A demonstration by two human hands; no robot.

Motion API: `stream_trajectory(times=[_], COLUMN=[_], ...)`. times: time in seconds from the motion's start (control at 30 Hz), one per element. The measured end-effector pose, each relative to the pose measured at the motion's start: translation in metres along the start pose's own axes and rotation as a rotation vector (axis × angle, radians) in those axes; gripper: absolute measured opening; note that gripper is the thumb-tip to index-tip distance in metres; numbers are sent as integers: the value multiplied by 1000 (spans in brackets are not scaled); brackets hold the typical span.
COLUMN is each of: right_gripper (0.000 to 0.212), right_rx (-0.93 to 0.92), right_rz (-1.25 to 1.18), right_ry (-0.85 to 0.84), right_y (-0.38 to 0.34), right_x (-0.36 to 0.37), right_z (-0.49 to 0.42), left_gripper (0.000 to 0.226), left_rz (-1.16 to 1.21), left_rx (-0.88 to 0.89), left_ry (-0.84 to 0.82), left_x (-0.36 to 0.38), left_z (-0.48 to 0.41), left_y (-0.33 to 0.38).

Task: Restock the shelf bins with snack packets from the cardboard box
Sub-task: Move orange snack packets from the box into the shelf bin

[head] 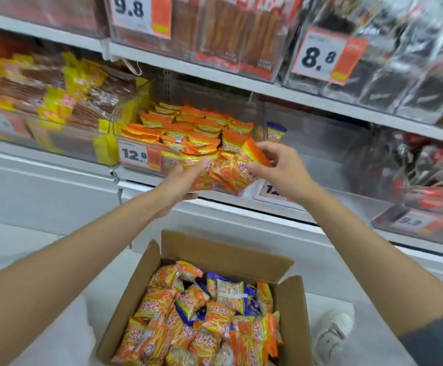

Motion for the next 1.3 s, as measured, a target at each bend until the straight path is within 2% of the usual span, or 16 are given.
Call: stream_trajectory(times=[0.07, 0.17, 0.23, 0.4, 0.53, 0.67, 0.77, 0.87, 0.93, 1.07, 1.2, 1.3], right_gripper=[30, 34, 42, 53, 29, 26, 26, 46, 49, 50, 20, 22], right_rx=[-116, -122, -64, 62, 54, 79, 1, -70, -72, 34, -39, -12], right_rz=[143, 400, 515, 710, 765, 740, 855, 937, 904, 693, 359, 136], right_ry=[78, 46, -20, -227, -304, -355, -334, -253, -214, -265, -113, -181], right_y=[-15, -14, -7, -3, -9, -9, -7, 1, 5, -4, -17, -23], right_x=[-9, -9, -6, -1, 2, 2, 8, 17, 15, -4, -17, 0], right_z=[-22, -52, -65, -86, -102, -106, -101, -91, -90, -94, -99, -97], left_gripper=[92, 83, 77, 84, 80, 90, 89, 92, 100, 103, 91, 97], left_rz=[-151, -239, -260, -255, -260, -248, -225, -224, -249, -281, -217, -258], left_rx=[52, 124, 157, 146, 134, 125, 119, 94, 75, 62, 89, 111], left_ry=[230, 348, 337, 267, 231, 271, 278, 260, 231, 222, 272, 322], left_x=[-18, -35, -40, -41, -36, -39, -41, -42, -43, -44, -47, -49], left_z=[-7, -16, -25, -42, -46, -45, -45, -44, -44, -44, -48, -52], left_y=[19, 38, 42, 36, 30, 31, 33, 30, 27, 24, 30, 46])
Point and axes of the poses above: each hand's wrist, its own z-axis away from the middle knuckle, its own x-axis out of the palm, y = z × x, the point moved 2 cm from there along -z, towards the middle knuckle, and after that the axes turned 10 degrees about -z, right-handed, at the moved point
